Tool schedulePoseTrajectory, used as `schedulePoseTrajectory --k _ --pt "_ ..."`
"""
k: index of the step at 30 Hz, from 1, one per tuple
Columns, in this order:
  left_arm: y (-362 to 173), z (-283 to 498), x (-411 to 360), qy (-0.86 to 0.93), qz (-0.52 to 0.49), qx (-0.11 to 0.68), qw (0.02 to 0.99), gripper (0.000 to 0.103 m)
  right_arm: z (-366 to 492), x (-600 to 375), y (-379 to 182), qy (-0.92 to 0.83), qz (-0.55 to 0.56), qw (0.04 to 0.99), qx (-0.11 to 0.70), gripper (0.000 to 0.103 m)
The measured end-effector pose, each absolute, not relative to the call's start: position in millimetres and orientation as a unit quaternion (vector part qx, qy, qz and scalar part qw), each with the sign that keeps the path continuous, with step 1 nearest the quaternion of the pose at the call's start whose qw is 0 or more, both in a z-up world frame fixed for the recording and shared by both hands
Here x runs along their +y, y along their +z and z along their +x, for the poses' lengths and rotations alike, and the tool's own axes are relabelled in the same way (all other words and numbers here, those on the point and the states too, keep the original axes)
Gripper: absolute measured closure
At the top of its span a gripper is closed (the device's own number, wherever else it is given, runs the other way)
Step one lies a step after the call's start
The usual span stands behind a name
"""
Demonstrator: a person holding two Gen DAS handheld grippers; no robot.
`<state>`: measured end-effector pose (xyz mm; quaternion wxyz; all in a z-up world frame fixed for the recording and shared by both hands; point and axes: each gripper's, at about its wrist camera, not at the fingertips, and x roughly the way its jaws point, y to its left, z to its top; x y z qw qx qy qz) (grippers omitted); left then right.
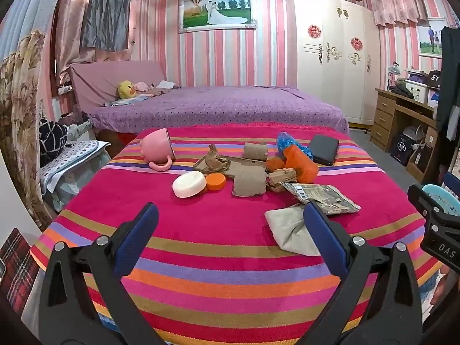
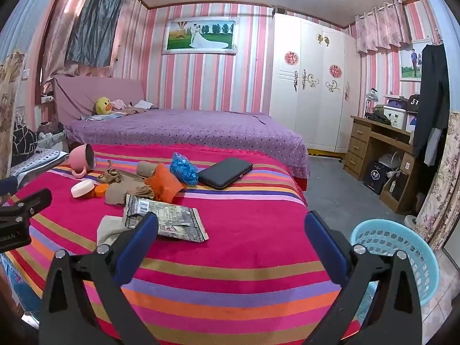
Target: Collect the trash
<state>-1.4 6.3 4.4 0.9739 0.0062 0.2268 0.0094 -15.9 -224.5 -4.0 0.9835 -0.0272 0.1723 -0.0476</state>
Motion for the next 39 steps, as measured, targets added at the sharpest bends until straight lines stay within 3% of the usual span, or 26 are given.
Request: schedulePoseTrajectory --k 39 --pt "2.4 -0.7 9.7 0.011 0.002 0.227 0.974 0.005 -14.3 -229.1 -8.0 -0.053 -0.027 0.983 0.174 0.004"
